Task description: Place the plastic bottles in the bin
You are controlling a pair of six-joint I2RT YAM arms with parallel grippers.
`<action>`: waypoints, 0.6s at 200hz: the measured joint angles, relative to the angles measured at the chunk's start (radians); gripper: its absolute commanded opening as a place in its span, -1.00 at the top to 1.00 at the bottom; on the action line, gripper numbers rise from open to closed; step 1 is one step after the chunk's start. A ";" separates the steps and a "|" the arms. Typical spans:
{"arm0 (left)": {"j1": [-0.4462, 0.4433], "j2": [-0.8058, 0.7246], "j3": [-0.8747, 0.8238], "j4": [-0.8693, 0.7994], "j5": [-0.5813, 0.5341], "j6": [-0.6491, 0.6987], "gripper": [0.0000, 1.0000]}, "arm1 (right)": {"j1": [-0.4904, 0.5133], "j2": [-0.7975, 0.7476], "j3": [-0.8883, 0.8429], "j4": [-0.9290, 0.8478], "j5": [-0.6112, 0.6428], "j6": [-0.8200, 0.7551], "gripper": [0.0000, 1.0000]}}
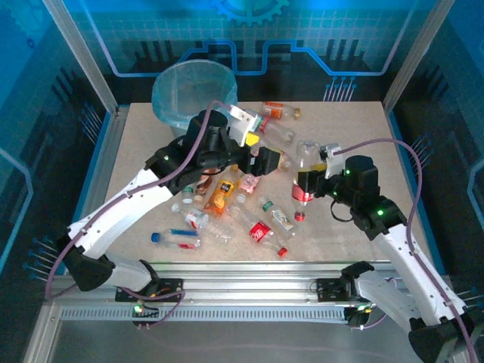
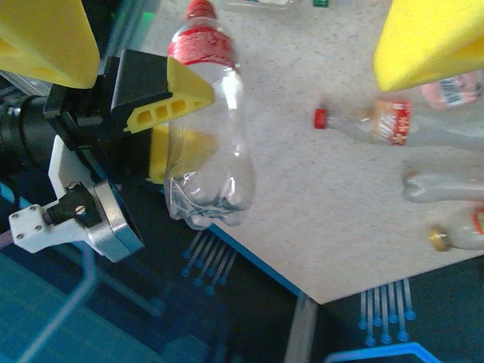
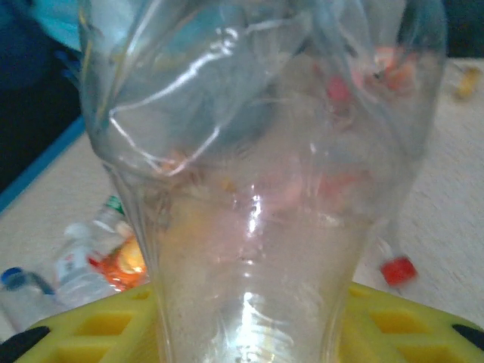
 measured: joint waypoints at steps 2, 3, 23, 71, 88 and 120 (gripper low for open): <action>0.000 0.002 0.003 -0.003 0.007 0.000 -0.88 | 0.003 0.000 0.000 0.008 -0.007 -0.003 -0.03; 0.000 0.003 0.005 -0.005 0.010 0.000 -0.88 | 0.004 -0.001 0.000 0.011 -0.011 -0.003 -0.03; 0.000 0.013 0.020 -0.018 0.070 -0.002 -0.89 | 0.037 -0.002 0.000 0.086 -0.074 -0.029 0.00; -0.001 0.013 0.019 -0.029 0.193 -0.023 -0.89 | 0.153 -0.004 0.000 0.212 -0.158 -0.085 0.02; -0.005 0.012 0.016 -0.029 0.212 -0.025 -0.81 | 0.187 -0.004 0.000 0.241 -0.179 -0.099 0.02; -0.011 -0.006 -0.019 -0.027 0.223 -0.032 -0.54 | 0.238 0.008 -0.001 0.267 -0.193 -0.122 0.01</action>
